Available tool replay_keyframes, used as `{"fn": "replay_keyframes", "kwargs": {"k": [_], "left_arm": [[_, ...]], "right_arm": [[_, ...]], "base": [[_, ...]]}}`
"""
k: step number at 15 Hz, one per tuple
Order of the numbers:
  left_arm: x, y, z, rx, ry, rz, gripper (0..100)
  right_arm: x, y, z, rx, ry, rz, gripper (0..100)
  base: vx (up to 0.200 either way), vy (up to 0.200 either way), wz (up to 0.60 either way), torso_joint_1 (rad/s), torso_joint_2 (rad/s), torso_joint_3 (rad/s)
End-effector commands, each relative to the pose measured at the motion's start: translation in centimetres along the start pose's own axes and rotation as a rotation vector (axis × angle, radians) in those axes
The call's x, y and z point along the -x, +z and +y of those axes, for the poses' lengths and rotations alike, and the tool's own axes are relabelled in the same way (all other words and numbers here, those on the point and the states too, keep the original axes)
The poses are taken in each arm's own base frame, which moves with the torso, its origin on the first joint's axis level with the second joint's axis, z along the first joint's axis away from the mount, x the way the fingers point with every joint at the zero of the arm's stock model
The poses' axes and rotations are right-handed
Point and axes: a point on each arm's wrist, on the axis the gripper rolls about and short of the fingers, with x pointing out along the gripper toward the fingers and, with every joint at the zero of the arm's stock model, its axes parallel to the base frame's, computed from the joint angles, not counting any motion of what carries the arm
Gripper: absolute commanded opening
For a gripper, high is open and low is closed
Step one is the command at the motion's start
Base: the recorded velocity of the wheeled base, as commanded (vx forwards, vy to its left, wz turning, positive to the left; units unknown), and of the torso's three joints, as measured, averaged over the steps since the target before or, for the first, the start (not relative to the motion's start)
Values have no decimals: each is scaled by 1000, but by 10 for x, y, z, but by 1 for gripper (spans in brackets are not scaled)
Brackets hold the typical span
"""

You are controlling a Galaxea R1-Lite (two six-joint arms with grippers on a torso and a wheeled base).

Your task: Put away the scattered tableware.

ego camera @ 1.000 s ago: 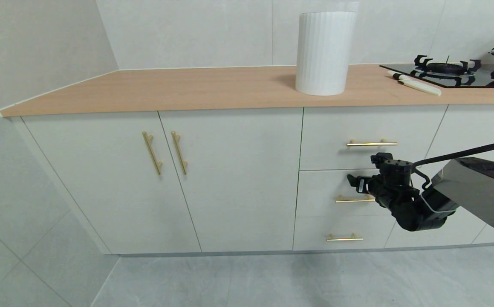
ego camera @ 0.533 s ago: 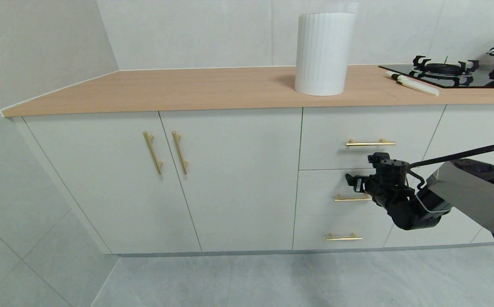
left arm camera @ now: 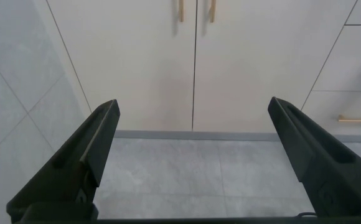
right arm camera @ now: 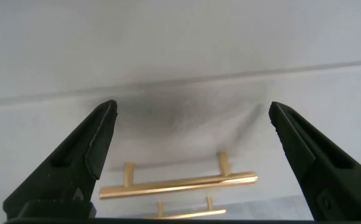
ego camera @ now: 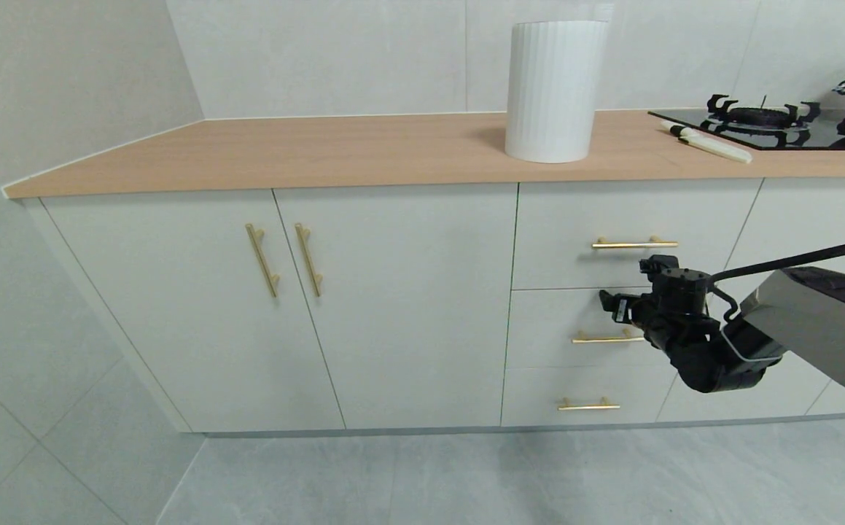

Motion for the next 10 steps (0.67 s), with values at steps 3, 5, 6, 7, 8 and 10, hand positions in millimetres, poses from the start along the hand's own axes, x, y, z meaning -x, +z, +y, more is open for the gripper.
{"fn": "replay_keyframes", "kwargs": {"k": [3, 5, 6, 7, 8, 10], "left_arm": [[0, 0, 0, 0, 1, 0, 100], [0, 0, 0, 0, 1, 0, 100], [0, 0, 0, 0, 1, 0, 100], [0, 0, 0, 0, 1, 0, 100], [0, 0, 0, 0, 1, 0, 100], [0, 0, 0, 0, 1, 0, 100]], "right_arm": [[76, 51, -8, -41, -1, -59, 100], [110, 58, -14, -47, -18, -85, 100], [110, 58, -14, -47, -18, -85, 100], [178, 58, -29, -46, -20, -119, 100], [207, 53, -35, -38, -27, -115, 100], [240, 46, -43, -25, -44, -105, 100]], "base": [[0, 0, 0, 0, 0, 0], [0, 0, 0, 0, 0, 0], [0, 0, 0, 0, 0, 0], [0, 0, 0, 0, 0, 0], [0, 0, 0, 0, 0, 0], [0, 0, 0, 0, 0, 0]]}}
